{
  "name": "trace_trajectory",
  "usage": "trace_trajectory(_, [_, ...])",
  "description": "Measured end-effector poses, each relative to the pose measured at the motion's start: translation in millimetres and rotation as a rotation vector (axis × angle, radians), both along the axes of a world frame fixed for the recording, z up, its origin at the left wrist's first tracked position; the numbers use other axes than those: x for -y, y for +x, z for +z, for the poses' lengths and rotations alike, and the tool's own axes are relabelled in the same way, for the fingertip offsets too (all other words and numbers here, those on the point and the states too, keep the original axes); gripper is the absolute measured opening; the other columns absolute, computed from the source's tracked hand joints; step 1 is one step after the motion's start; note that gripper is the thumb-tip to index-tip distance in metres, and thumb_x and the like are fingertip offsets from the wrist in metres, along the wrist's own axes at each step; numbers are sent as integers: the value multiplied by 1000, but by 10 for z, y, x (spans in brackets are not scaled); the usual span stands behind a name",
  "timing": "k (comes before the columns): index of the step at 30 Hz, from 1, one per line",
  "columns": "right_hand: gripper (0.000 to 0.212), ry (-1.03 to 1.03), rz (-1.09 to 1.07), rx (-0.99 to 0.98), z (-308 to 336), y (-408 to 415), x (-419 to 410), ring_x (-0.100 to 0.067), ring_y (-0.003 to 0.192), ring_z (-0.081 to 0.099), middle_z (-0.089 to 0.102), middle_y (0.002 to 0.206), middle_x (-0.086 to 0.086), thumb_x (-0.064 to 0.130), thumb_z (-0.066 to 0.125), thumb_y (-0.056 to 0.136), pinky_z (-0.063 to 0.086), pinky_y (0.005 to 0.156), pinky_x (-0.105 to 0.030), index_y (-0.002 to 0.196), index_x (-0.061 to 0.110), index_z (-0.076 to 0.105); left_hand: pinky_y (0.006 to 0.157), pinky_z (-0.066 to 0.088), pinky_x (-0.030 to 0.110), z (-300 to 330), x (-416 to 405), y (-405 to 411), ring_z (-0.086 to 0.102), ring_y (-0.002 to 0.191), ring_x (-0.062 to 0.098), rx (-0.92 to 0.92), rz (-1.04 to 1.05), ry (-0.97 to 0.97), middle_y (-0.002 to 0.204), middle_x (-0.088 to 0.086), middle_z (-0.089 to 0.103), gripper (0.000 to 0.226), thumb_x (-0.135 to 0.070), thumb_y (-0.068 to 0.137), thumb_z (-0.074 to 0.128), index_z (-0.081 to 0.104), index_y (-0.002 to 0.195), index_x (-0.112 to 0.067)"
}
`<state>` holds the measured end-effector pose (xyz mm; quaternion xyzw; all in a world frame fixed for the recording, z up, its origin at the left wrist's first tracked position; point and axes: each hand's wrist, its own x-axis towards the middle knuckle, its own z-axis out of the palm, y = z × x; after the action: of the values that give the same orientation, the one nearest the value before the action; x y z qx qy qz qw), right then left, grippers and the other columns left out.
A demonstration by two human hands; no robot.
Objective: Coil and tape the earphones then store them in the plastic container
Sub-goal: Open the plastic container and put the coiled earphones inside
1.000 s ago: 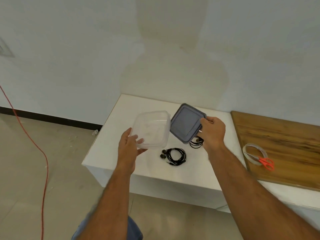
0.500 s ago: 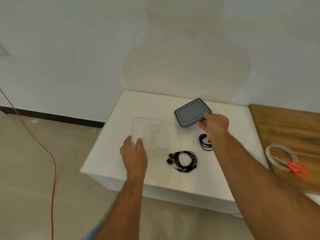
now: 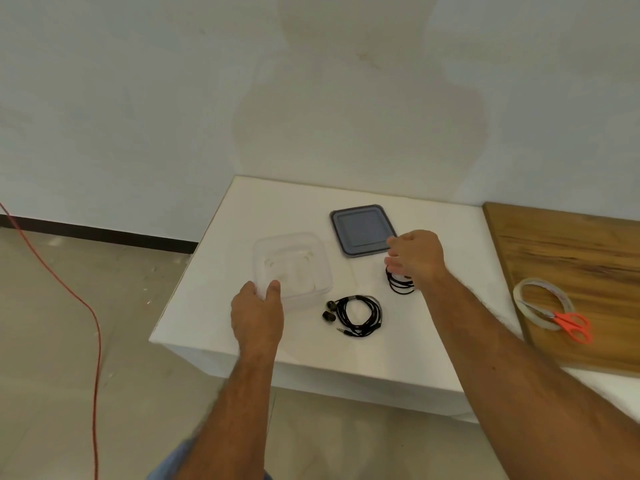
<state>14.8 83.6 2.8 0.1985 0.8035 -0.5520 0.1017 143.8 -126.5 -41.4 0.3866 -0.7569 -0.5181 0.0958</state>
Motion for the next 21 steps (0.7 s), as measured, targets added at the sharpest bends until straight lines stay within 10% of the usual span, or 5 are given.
trace_trajectory(4, [13, 363, 333, 19, 7, 323, -28, -23, 69, 71, 72, 79, -10, 21, 70, 87, 62, 69, -40, 84, 9, 67, 93, 50, 42, 132, -51, 78, 56, 115, 27, -74, 64, -201, 125, 9, 56, 46, -34, 94, 60, 54, 133, -12])
trace_trajectory(10, [33, 675, 526, 37, -130, 622, -13, -24, 71, 68, 66, 70, -1, 45, 70, 82, 56, 62, -35, 74, 14, 64, 63, 45, 23, 388, -577, 206, 61, 70, 5, -76, -289, -282, 76, -13, 65, 20, -44, 91, 59, 69, 92, -27])
trace_trajectory(15, [39, 834, 652, -182, -208, 660, 152, -21, 104, 61, 63, 116, -3, 39, 65, 88, 50, 80, -33, 121, 20, 63, 66, 55, 29, 215, -778, 225, 66, 60, 7, 230, -537, -212, 65, -7, 69, 30, -49, 90, 57, 66, 77, -23])
trace_trajectory(21, [29, 958, 893, -268, -247, 543, 241, -25, 110, 54, 57, 117, -6, 34, 59, 94, 49, 82, -34, 120, 23, 66, 48, 50, 18, 112, -771, 208, 65, 50, 10, 359, -573, 106, 63, -1, 73, 36, -39, 92, 60, 69, 73, -10])
